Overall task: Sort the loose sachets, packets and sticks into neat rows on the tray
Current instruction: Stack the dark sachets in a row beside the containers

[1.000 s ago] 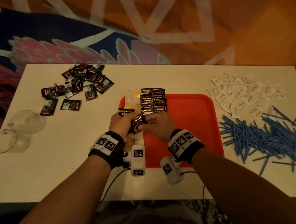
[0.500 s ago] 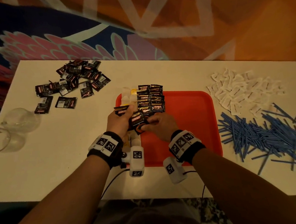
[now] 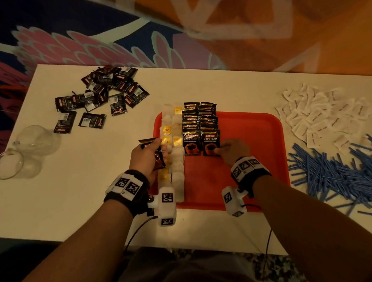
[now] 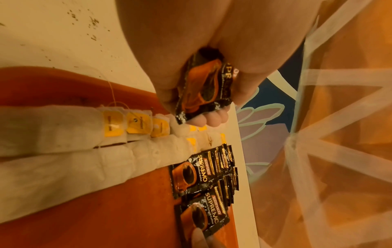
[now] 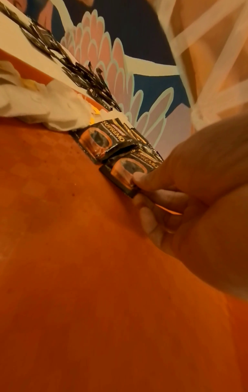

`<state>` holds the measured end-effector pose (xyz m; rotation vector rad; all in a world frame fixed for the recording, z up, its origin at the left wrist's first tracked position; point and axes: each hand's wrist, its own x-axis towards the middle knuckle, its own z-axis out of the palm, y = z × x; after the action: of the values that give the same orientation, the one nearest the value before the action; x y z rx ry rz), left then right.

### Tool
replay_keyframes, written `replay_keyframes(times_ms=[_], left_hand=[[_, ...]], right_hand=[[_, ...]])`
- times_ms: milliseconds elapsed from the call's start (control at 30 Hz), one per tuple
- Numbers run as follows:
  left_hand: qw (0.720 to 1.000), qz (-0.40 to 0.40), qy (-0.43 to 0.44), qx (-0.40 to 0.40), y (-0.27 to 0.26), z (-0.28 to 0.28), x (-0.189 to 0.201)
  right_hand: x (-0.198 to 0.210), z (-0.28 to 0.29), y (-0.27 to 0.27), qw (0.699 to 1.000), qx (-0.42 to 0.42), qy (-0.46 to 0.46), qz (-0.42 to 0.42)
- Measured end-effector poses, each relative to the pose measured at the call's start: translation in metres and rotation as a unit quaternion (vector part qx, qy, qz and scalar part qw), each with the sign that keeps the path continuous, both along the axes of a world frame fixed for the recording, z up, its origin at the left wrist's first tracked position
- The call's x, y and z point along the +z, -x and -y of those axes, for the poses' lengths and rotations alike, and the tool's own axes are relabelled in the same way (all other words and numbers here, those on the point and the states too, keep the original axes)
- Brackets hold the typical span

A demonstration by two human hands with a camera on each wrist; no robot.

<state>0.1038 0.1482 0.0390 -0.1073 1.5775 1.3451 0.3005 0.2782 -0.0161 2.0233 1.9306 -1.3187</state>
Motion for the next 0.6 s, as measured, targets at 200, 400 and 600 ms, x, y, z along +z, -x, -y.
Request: replay_keyframes(times_ms=[200, 400, 600], left_hand=[[1.0, -0.022, 0.002, -0.001, 0.006, 0.005, -0.003], [0.998, -0.056, 0.037, 0.003, 0.009, 0.007, -0.011], [0.994, -0.096, 0.043, 0.008, 0.008, 0.005, -0.01]], right_hand=[[-0.008, 0.0, 0.009, 0.998, -0.049, 0.019, -0.017], [-0.009, 0.003, 0.009, 0.998, -0.066, 0.004, -0.017], [-0.001, 0.007, 0.004, 0.997, -0.07, -0.004, -0.019]])
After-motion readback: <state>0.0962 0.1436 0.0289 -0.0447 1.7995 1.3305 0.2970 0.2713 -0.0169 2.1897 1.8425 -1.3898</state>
